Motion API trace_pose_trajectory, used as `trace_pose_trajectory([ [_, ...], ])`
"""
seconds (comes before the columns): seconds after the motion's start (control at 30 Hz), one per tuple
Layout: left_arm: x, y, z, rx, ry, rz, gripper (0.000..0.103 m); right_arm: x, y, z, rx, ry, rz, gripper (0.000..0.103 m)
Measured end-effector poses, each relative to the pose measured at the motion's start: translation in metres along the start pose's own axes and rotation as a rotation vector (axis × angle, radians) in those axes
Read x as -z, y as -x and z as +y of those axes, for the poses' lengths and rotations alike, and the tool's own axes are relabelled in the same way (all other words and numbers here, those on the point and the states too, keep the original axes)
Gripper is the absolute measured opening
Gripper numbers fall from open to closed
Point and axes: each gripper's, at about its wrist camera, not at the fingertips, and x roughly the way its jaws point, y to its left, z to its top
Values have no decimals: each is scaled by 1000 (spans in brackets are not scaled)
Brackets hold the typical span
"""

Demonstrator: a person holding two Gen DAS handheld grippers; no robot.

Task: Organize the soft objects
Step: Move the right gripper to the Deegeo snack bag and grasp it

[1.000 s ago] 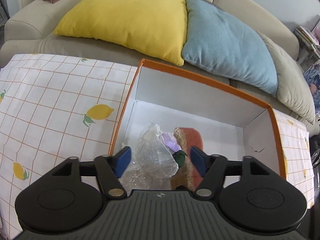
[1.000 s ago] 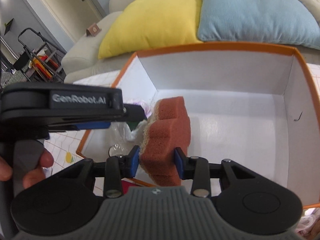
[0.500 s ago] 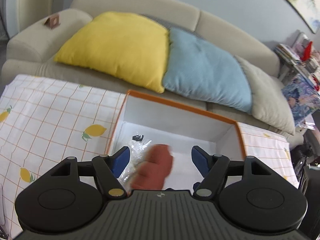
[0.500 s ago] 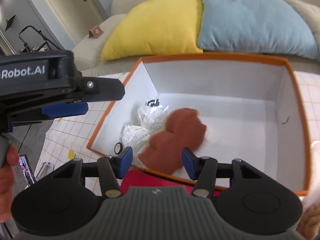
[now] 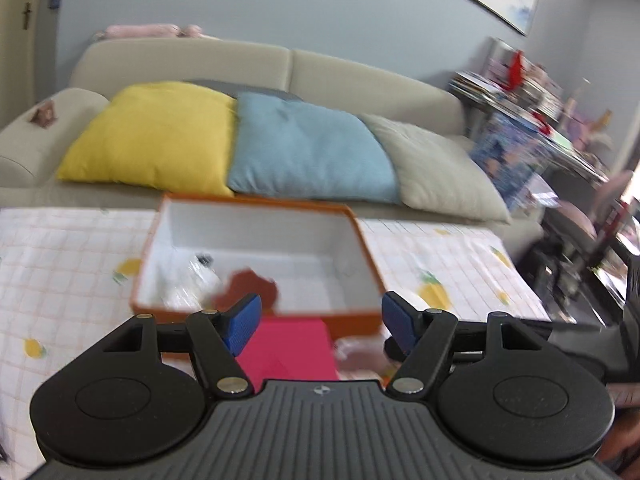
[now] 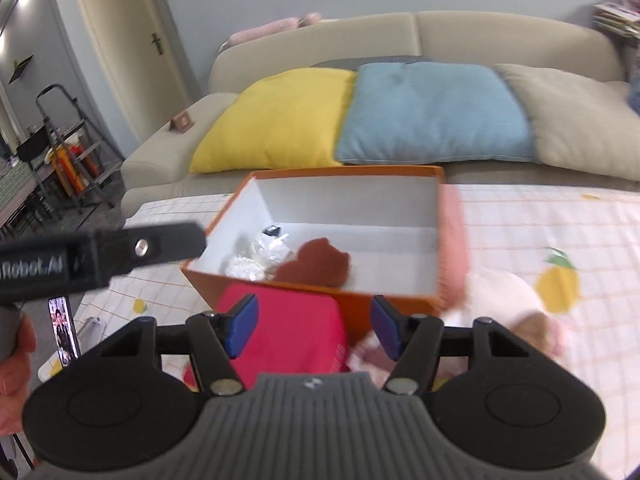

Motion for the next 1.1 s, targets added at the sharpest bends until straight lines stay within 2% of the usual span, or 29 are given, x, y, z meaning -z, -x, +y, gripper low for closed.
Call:
trace_pose_trajectory([
  [0.27, 54, -1, -39, 72, -68, 101, 78, 60, 53, -35, 157, -13, -27, 65],
  [0.5, 96, -9, -62, 92, -141, 208, 78, 111, 74, -59, 251, -16, 22, 65],
  [0.67, 112, -22, -67, 88, -157, 278, 76, 130, 61, -71, 228, -80, 105, 65],
  [0.73, 116, -24, -67, 68, -163, 281, 76, 129, 53, -74, 217, -103, 122, 65],
  [0.83, 116, -28, -63, 21, -170, 282, 76, 129, 39, -77, 184, -151, 149, 74],
  [1.1, 116, -46, -45, -14, -112, 315, 76, 121, -21, -85, 146, -252, 239, 74],
])
